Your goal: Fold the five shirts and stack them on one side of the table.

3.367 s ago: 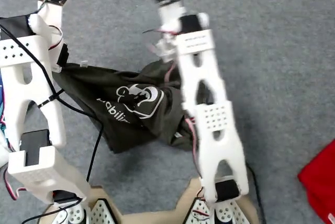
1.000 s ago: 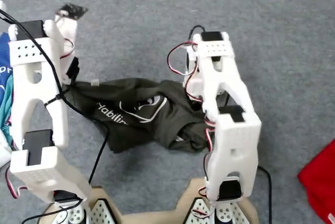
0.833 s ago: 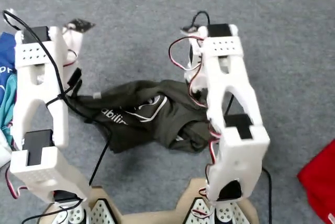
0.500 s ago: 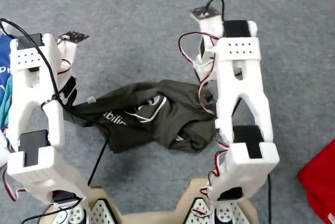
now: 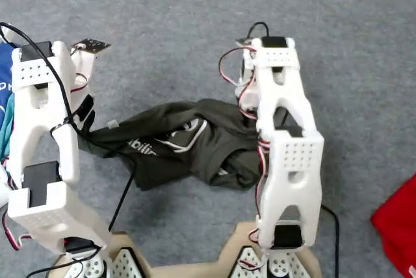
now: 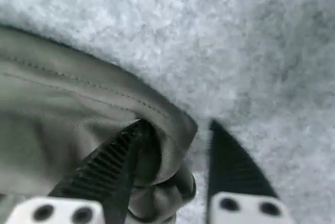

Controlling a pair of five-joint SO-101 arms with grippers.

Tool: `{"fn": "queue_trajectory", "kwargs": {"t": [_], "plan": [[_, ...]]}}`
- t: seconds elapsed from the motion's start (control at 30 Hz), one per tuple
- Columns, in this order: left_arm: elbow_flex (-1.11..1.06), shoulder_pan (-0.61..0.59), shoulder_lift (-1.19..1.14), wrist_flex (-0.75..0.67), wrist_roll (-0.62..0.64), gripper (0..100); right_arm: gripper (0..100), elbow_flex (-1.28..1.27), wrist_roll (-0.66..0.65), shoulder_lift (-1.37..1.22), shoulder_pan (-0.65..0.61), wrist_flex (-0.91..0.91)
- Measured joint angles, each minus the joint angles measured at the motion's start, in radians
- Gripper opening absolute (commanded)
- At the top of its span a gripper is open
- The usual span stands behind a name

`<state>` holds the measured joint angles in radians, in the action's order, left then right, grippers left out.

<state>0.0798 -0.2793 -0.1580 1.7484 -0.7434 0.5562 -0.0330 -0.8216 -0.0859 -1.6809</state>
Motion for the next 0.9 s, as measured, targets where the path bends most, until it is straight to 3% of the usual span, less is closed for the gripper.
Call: {"fn": "queue_trajectory", "kwargs": {"t": [0.5,0.73,0.9], "plan": [[0.0,0.0,0.0,0.0,0.0,2,1.5,0.374,0.0,-0.037,0.023,-0.077],[0.0,0.0,0.0,0.0,0.0,2,1.8,0.442,-0.002,-0.074,0.032,0.17],[0.0,0.0,0.0,0.0,0.0,2,4.3,0.442,-0.037,-0.167,0.032,0.212]]}}
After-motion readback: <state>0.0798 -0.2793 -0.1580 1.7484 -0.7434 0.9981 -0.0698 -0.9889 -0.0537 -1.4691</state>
